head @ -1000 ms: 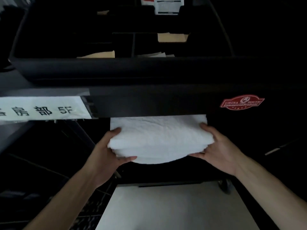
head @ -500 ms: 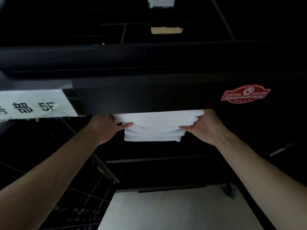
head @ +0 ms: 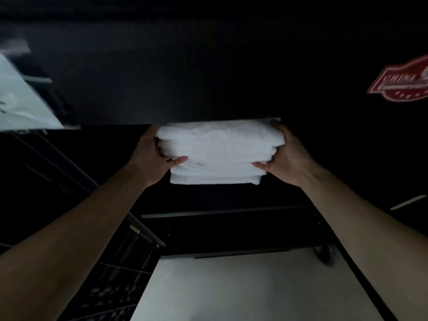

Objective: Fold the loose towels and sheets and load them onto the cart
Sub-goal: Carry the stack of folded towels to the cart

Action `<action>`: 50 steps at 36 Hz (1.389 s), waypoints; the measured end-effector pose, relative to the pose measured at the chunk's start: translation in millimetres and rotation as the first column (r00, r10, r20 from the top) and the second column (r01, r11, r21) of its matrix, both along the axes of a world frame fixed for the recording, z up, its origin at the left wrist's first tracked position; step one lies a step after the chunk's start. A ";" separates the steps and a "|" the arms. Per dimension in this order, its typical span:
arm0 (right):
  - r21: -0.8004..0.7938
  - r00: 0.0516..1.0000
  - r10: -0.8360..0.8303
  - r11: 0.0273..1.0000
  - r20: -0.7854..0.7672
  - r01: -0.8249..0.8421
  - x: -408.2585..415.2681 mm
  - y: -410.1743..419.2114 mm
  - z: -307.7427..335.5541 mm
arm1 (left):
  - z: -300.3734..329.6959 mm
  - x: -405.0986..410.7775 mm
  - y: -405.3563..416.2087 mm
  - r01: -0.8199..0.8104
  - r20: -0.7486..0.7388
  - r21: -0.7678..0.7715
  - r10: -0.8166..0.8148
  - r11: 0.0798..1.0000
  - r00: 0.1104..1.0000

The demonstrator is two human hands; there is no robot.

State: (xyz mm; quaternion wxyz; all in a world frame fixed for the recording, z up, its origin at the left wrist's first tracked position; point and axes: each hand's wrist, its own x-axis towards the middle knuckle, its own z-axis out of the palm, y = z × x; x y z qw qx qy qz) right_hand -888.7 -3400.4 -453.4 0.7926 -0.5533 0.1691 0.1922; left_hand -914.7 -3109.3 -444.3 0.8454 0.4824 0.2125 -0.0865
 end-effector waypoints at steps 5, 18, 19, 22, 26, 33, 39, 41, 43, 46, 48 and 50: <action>-0.094 0.997 0.065 0.993 -0.053 -0.069 1.7 -4.2 -14.2 | -8.0 0.6 -3.3 0.014 -0.145 0.208 0.017 0.978 0.989; -0.715 0.800 0.154 0.566 0.581 0.410 -6.8 22.3 18.3 | 6.7 -1.4 -31.6 -0.360 0.301 0.913 -0.278 -0.194 0.912; -0.768 0.732 0.300 0.446 0.612 0.460 -9.7 26.5 19.5 | 6.1 -3.4 -39.8 -0.385 0.298 0.896 -0.343 -0.222 0.891; -0.854 0.579 0.651 0.223 0.490 0.471 -13.1 35.0 19.3 | -1.5 2.7 -50.2 -0.355 0.175 0.884 -0.490 -0.305 0.854; -0.912 0.553 0.765 0.106 0.329 0.396 1.2 30.7 5.9 | -5.6 22.0 -47.8 -0.247 0.012 0.888 -0.516 -0.388 0.856; -0.936 0.604 0.749 0.058 0.271 0.347 30.8 27.6 -0.6 | 3.2 42.1 -52.0 -0.162 -0.066 0.901 -0.496 -0.403 0.866; -0.924 0.580 0.768 0.040 0.272 0.380 28.5 26.6 -8.8 | -14.2 41.6 -53.3 -0.147 -0.088 0.906 -0.516 -0.398 0.852; -0.938 0.588 0.777 0.010 0.225 0.346 27.4 25.5 -5.7 | -11.6 45.0 -49.0 -0.101 -0.128 0.921 -0.535 -0.377 0.835; -0.943 0.585 0.787 -0.011 0.197 0.333 25.4 23.6 0.7 | -6.6 47.1 -47.5 -0.090 -0.144 0.920 -0.543 -0.382 0.827; -0.938 0.574 0.798 -0.034 0.182 0.345 20.0 20.3 11.8 | -0.2 43.5 -49.0 -0.103 -0.137 0.919 -0.552 -0.382 0.823; -0.936 0.567 0.808 -0.057 0.160 0.346 15.8 21.4 18.0 | 4.4 38.3 -50.0 -0.123 -0.124 0.912 -0.548 -0.391 0.827; -0.931 0.553 0.820 -0.078 0.143 0.357 12.1 22.7 24.2 | 10.4 31.7 -50.8 -0.142 -0.104 0.907 -0.537 -0.397 0.837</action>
